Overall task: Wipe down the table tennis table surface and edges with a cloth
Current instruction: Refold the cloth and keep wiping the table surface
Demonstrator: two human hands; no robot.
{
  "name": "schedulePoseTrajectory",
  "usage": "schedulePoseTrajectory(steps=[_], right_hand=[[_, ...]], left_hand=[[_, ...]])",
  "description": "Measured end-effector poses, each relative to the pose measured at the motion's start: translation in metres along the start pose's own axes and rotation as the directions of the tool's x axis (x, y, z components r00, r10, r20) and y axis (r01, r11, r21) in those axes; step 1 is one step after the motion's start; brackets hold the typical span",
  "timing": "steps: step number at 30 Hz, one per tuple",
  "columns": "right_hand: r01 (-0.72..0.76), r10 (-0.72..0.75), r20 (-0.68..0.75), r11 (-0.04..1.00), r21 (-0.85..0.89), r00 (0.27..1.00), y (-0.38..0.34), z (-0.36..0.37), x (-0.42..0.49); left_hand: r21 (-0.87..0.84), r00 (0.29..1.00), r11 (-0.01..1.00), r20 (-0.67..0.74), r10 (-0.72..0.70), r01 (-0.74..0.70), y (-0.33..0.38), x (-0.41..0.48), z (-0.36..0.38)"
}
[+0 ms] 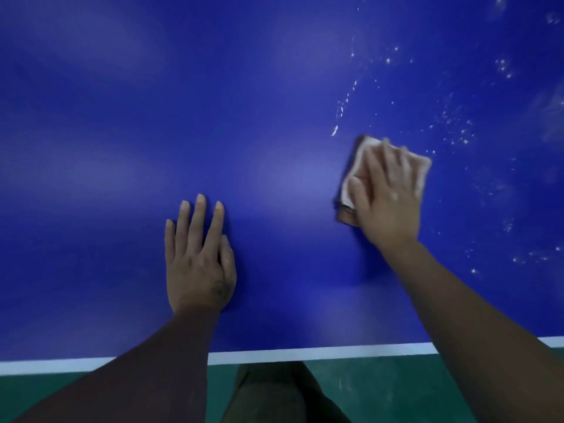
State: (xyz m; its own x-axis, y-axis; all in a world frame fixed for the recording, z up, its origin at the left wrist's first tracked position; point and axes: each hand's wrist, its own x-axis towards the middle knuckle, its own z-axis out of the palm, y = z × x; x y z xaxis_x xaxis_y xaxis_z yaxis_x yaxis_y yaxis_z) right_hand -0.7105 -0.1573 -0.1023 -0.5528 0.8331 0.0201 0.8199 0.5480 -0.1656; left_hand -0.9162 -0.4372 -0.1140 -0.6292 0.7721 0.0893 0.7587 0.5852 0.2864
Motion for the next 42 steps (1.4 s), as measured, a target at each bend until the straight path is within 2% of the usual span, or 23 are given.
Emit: schedulePoseTrajectory(steps=[2,5,9,13,17,20,22,25,28,30,33,37,40,42], right_hand=[[-0.139,0.140,0.038,0.990,-0.030,0.989,0.011,-0.008,-0.014],[-0.167,0.172,0.055,0.983,-0.079,0.984,-0.012,-0.009,-0.026],[0.076,-0.070,0.076,0.994,-0.079,0.995,-0.089,0.005,-0.012],[0.288,-0.288,0.045,0.958,0.015,0.956,-0.164,0.021,0.029],[0.371,-0.371,-0.015,0.927,0.059,0.929,-0.148,0.025,0.061],[0.243,-0.243,-0.005,0.969,0.030,0.970,-0.087,0.014,0.063],[0.059,-0.059,0.029,0.998,0.006,0.998,-0.042,0.001,0.056],[-0.169,0.170,0.079,0.986,-0.014,0.982,0.002,-0.016,0.035],[-0.218,0.223,0.090,0.974,-0.069,0.971,-0.008,-0.018,0.018],[-0.175,0.184,0.101,0.980,-0.092,0.978,-0.039,-0.013,0.018],[0.041,-0.034,0.098,0.997,-0.069,0.995,-0.095,0.002,0.040],[0.250,-0.251,0.031,0.968,0.033,0.967,-0.137,0.018,0.090],[0.232,-0.232,-0.014,0.972,0.036,0.973,-0.112,0.018,0.121],[0.148,-0.148,-0.013,0.989,0.009,0.989,-0.077,0.012,0.129]], left_hand=[[0.006,1.000,1.000,0.006,-0.008,0.008,-0.001,0.001,0.000],[0.003,1.000,1.000,0.015,-0.016,0.016,-0.002,0.001,0.001],[-0.019,0.999,1.000,0.034,-0.022,0.023,-0.002,-0.001,0.001],[-0.006,0.999,1.000,0.041,-0.013,0.013,-0.005,0.000,0.003],[-0.001,0.999,1.000,0.047,-0.022,0.022,-0.006,0.000,0.005],[-0.001,0.998,1.000,0.055,-0.022,0.022,-0.006,-0.001,0.004],[-0.008,0.998,1.000,0.053,-0.024,0.024,-0.007,-0.001,0.005],[-0.020,0.998,0.999,0.063,-0.029,0.030,-0.005,0.001,0.003],[-0.018,0.997,0.999,0.070,-0.031,0.032,-0.002,0.000,-0.001],[-0.073,0.997,0.995,0.042,-0.068,0.071,0.004,0.003,-0.003],[-0.235,0.991,0.966,-0.056,-0.125,0.109,0.028,0.035,-0.002],[-0.347,0.979,0.932,-0.130,-0.160,0.106,0.069,0.113,0.000],[-0.320,0.976,0.940,-0.136,-0.167,0.116,0.085,0.168,0.008],[-0.190,0.987,0.973,-0.071,-0.144,0.128,0.085,0.189,0.018]])
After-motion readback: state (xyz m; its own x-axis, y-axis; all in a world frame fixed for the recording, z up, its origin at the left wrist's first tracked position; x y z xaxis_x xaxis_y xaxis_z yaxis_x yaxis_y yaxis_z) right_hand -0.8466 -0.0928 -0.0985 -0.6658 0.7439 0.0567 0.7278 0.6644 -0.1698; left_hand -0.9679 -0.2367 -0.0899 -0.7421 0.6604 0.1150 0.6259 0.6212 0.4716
